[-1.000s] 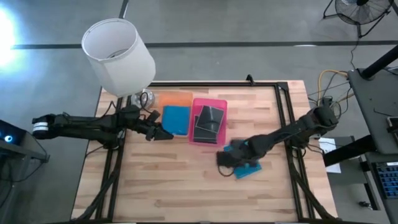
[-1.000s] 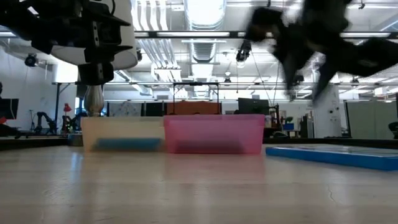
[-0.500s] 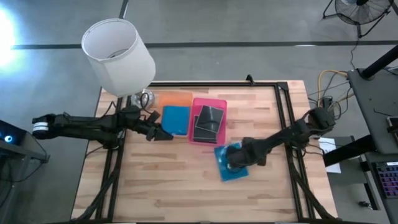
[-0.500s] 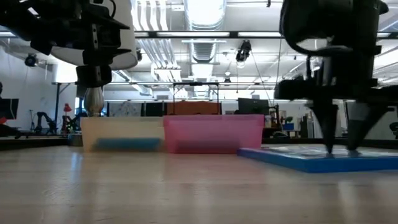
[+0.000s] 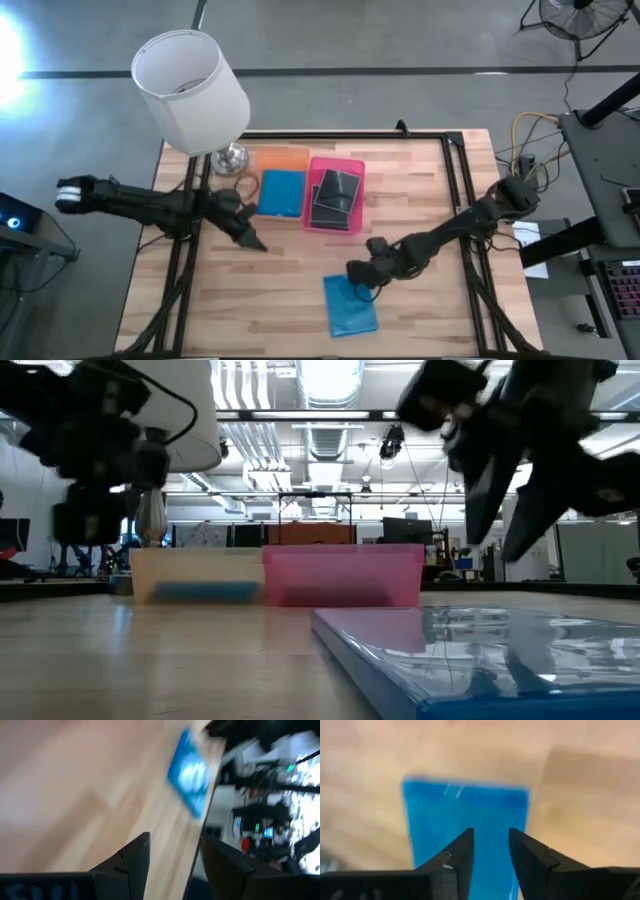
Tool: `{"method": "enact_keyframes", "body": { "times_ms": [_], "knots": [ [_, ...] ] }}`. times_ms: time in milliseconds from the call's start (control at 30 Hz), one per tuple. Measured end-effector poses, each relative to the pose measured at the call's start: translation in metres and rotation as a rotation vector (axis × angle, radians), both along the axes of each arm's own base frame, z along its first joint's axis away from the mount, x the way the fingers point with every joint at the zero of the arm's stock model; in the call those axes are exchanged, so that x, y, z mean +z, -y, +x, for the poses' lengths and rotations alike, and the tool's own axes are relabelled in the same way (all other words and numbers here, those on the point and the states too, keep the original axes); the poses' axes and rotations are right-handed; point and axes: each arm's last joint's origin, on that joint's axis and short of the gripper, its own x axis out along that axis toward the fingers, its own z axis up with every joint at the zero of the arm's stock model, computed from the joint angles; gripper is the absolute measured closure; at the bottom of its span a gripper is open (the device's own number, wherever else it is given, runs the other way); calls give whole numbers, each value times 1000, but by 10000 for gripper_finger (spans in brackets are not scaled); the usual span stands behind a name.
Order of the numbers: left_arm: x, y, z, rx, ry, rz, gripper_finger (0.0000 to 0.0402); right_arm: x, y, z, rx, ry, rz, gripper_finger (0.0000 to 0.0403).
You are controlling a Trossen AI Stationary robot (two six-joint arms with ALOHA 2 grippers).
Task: Pick & place jewel cases by type
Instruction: Put the blue CD case into the orange bin
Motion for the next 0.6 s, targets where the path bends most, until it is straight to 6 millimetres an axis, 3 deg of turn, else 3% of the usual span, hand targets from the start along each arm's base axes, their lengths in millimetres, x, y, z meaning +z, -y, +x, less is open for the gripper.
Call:
{"method": "enact_keyframes", "body": {
  "times_ms": [133,267,367,600],
  "knots": [
    [-9,36,3,-25,-27,-95,248,1,-11,-7,181,-11,85,254],
    [-15,83,9,103,22,-102,248,-10,-25,-24,286,-35,103,201],
    [-26,107,20,229,-48,-81,248,-22,-27,-35,327,-19,71,166],
    [-26,155,93,201,-123,-83,248,-42,-40,-58,391,126,81,126]
  ]
}}
